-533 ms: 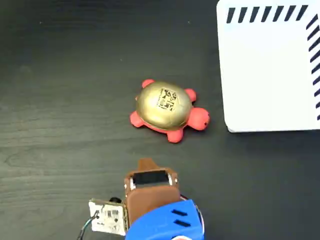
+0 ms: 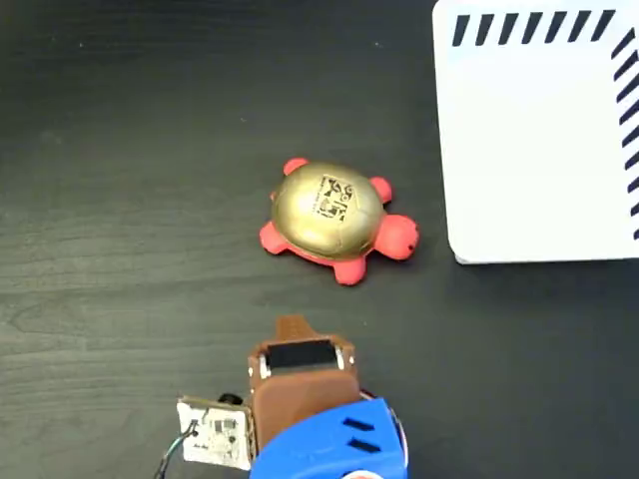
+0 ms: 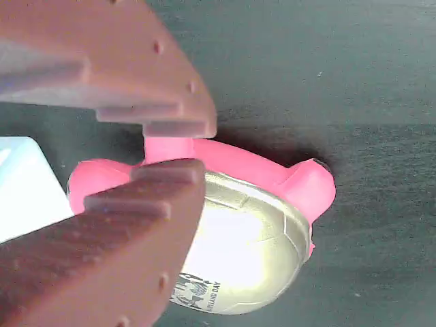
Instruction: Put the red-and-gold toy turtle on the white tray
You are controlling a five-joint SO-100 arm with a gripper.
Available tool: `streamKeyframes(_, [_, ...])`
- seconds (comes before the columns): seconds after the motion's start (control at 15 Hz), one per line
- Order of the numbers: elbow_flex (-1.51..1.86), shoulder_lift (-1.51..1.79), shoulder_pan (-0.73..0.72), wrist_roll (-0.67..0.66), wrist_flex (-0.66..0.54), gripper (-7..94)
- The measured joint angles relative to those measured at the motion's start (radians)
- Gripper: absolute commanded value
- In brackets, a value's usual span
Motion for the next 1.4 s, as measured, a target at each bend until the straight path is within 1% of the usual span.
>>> streamKeyframes(0.8, [0.000,0.000,-0.005,0.000,0.000,0])
streamKeyframes(1.13, [0.000,-0.034,-0.080,-0.034,-0.005,0])
streamKeyframes(1.27, [-0.005,-0.140,-0.077,-0.011,-0.064,0])
streamKeyframes(1.4, [-0.078,-0.377,-0.055,0.000,-0.161,0])
